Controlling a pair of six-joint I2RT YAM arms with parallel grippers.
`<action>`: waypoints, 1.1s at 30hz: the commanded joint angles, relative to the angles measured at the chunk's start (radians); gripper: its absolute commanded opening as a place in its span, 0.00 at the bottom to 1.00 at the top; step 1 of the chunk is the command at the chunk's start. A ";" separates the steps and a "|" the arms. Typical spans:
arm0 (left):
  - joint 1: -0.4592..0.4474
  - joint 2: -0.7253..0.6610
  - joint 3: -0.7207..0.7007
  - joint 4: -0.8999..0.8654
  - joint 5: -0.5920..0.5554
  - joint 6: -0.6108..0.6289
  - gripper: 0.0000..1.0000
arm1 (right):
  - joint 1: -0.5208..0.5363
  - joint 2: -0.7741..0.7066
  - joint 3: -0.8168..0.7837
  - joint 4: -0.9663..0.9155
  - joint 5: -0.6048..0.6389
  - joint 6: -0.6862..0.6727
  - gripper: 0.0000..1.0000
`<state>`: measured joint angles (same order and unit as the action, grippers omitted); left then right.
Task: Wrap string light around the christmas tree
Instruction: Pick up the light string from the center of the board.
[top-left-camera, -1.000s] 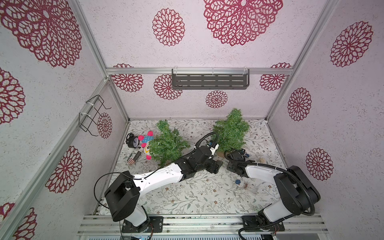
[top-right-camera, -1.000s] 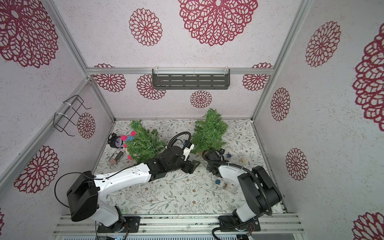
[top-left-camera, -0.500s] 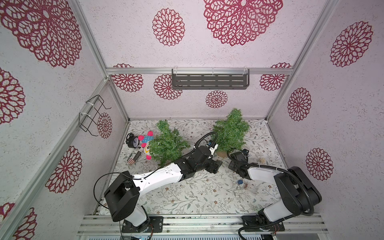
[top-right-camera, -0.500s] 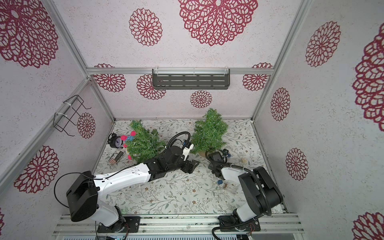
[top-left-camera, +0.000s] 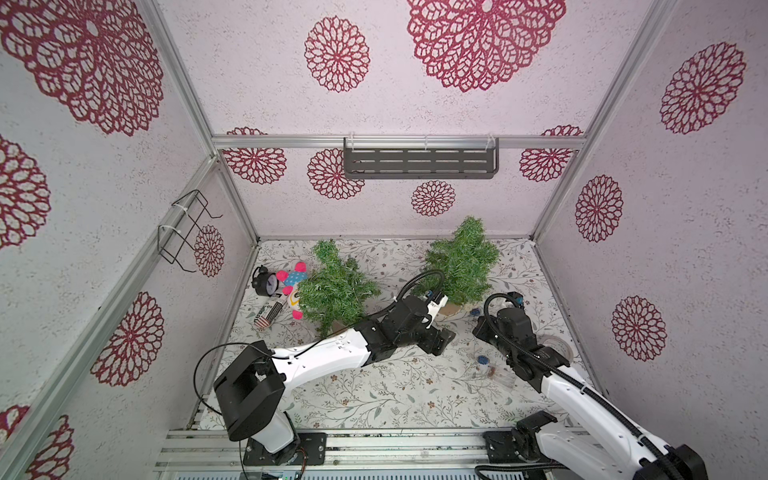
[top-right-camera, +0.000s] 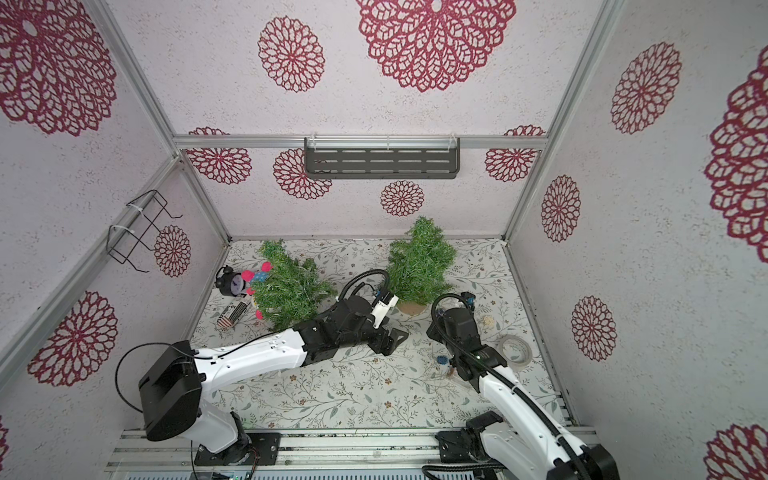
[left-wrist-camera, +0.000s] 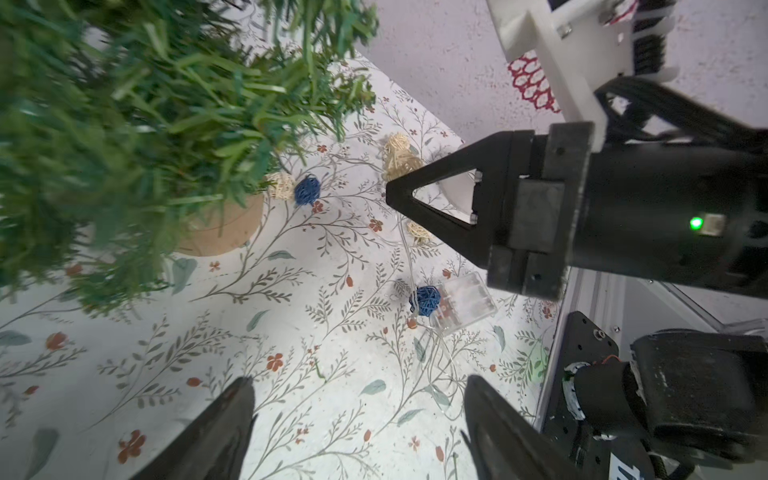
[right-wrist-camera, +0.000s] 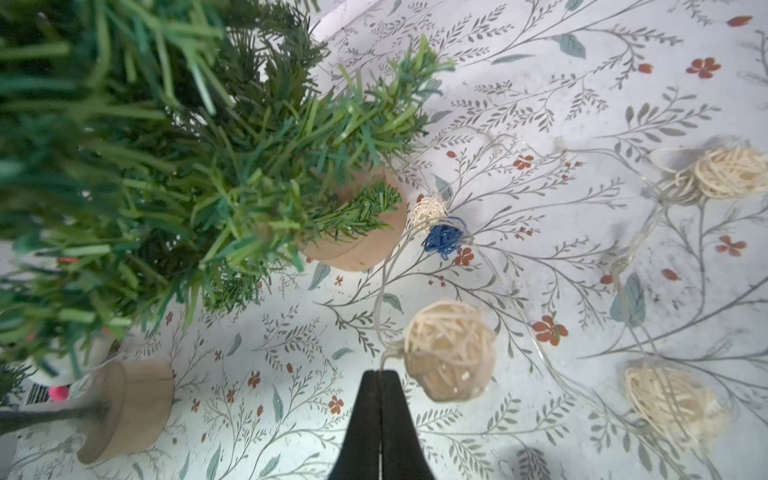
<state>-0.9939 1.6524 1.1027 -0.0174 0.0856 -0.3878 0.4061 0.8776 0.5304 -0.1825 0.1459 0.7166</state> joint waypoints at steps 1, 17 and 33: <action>-0.006 0.071 0.044 0.062 0.061 -0.030 0.82 | -0.006 -0.062 0.041 -0.085 -0.025 -0.012 0.00; -0.057 0.271 0.208 0.200 0.196 -0.053 0.77 | -0.005 -0.155 0.181 -0.165 -0.087 0.071 0.00; -0.045 0.167 0.233 0.095 0.196 -0.061 0.00 | -0.032 -0.174 0.179 -0.115 -0.161 -0.009 0.02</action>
<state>-1.0481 1.9141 1.3426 0.1135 0.2741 -0.4419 0.3862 0.7284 0.7017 -0.3481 0.0246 0.7589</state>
